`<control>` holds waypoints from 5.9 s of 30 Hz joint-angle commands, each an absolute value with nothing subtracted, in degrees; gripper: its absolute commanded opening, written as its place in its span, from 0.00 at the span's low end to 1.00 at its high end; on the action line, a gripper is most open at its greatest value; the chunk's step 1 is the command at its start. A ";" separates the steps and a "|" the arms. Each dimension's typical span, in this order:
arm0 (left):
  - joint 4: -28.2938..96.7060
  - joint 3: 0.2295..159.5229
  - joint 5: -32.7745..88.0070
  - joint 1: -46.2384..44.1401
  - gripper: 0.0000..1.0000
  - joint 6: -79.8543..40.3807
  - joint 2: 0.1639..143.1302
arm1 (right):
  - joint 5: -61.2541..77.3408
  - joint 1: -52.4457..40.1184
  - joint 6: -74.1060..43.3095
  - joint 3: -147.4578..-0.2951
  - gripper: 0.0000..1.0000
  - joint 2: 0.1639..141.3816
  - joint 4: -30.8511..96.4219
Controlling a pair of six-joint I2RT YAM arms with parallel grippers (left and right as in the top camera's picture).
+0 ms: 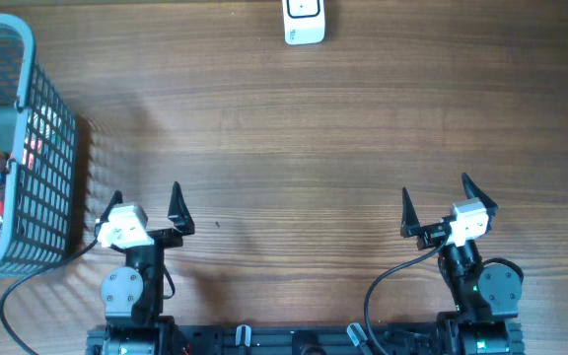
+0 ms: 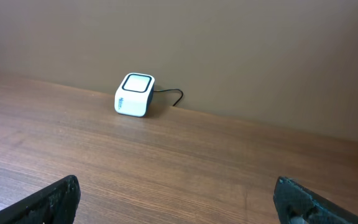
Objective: Scan the item barcode
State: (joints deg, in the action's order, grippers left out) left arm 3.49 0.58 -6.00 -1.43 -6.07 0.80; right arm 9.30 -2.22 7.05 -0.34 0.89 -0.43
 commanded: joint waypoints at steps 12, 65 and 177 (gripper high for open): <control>2.57 3.14 -1.26 -1.15 1.00 -4.97 0.93 | 8.49 -2.28 5.98 -0.30 1.00 0.27 -0.58; 25.67 74.46 -13.10 -1.08 1.00 -13.93 43.68 | 8.49 -2.28 6.00 -0.30 1.00 0.27 -0.58; 30.59 90.02 -13.56 43.18 0.84 -39.27 113.12 | 8.49 -2.28 6.00 -0.30 1.00 0.27 -0.58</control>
